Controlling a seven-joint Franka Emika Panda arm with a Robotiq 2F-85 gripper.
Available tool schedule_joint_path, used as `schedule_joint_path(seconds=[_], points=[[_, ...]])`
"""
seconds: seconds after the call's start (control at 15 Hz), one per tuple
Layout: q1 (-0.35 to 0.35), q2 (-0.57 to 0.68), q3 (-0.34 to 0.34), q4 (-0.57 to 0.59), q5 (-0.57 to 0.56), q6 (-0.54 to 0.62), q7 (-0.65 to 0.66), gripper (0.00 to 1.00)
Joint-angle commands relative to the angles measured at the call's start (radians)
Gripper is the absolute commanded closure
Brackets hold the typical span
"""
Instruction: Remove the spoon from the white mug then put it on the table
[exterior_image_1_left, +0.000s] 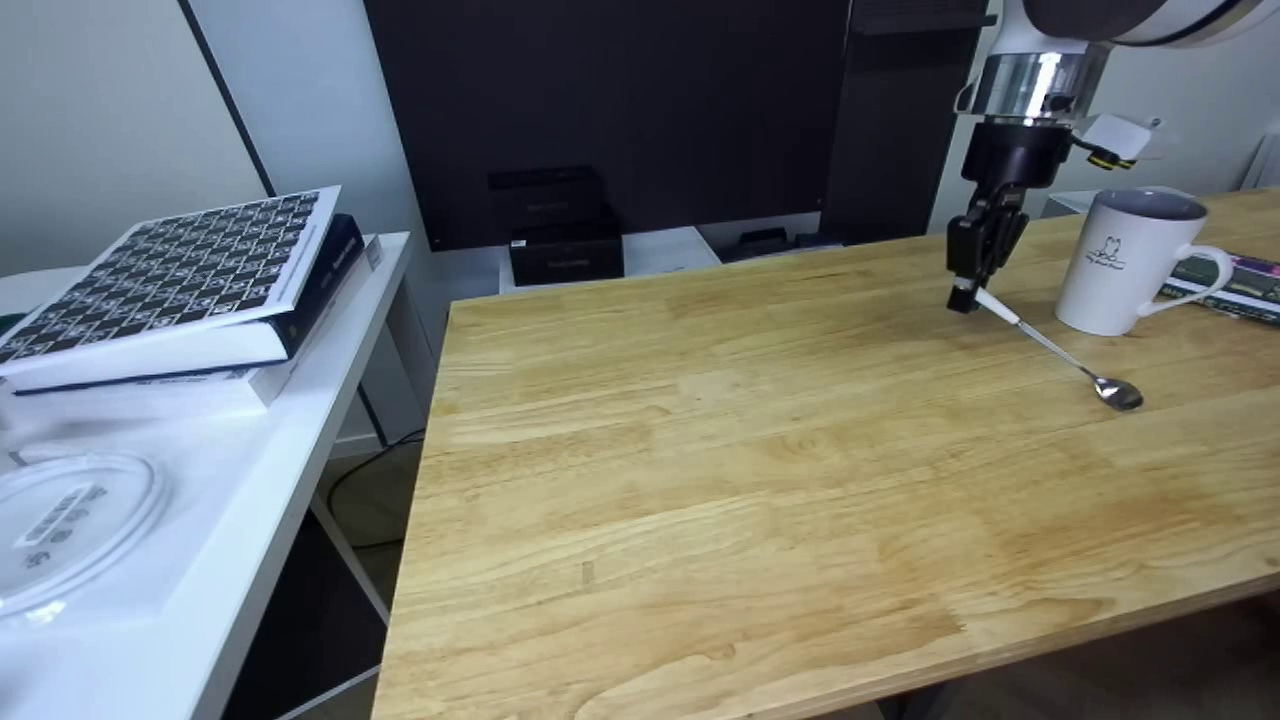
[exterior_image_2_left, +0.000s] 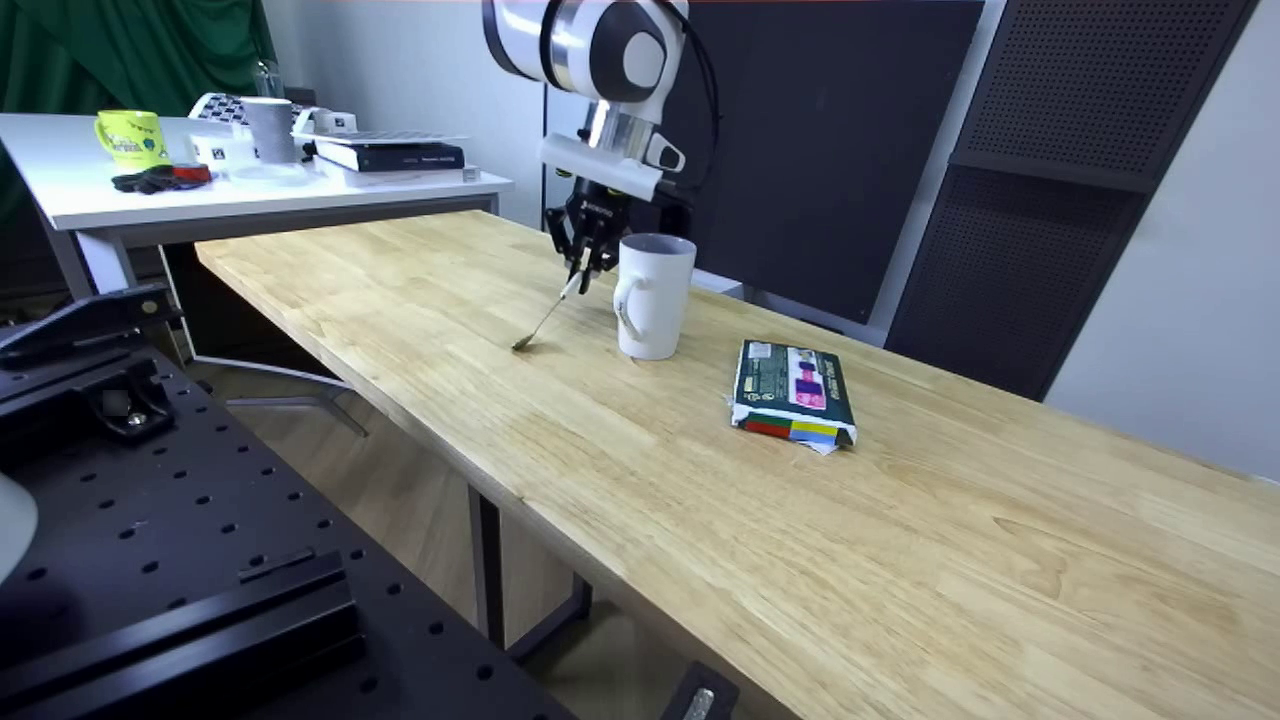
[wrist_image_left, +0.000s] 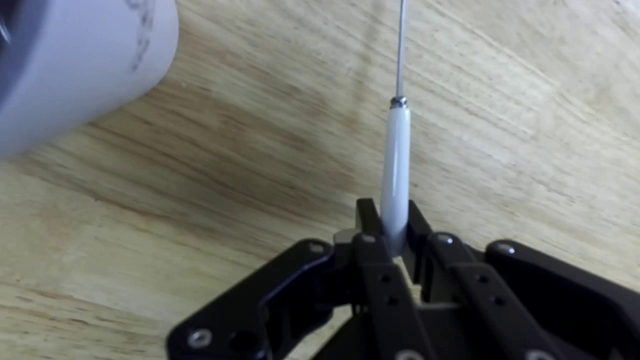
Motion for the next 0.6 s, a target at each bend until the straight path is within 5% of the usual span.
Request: schedule_joint_path(seconds=[0.0,0.53], points=[[0.015,-0.029,-0.017,-0.038,-0.042,0.023,0.081,0.59],[0.047,-0.085,-0.027,-0.024,-0.087,0.001,0.147,0.06]])
